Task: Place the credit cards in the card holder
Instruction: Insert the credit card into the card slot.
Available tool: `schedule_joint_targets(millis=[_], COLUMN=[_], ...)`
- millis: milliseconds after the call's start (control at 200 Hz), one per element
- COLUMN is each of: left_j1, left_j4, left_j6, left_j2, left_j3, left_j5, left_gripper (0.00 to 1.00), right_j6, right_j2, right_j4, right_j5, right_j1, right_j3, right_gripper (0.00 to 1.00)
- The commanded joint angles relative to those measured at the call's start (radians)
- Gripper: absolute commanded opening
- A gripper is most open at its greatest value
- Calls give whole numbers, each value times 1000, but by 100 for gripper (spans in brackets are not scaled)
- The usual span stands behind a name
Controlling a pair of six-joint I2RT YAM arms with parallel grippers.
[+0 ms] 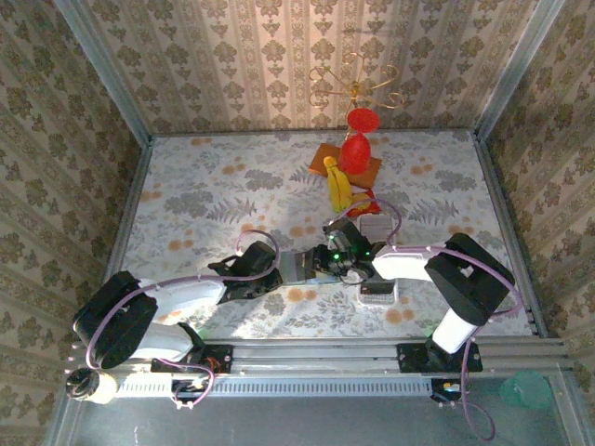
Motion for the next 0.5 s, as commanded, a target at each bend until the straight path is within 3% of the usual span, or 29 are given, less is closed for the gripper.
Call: schedule_joint_targets(millis=[0,175,335,495], left_j1=[-10,-3,1,3], left_j4=[-4,-3,-5,-5], left_j6=[-11,-12,-5,-5], left_j2=[22,20,20,19], left_j3=[0,2,5,2], left_j5=[4,2,7,7], left_gripper=[16,17,17,17], right_j6=[-35,-68,-123,-127], right_j2=[44,42,-2,7], right_j4=[-37,-78,-161,-173], right_j5=[-26,-20,43,43], right_j1=[18,33,33,33], right_j3=[55,88,93,102], right_gripper=[34,35,43,36])
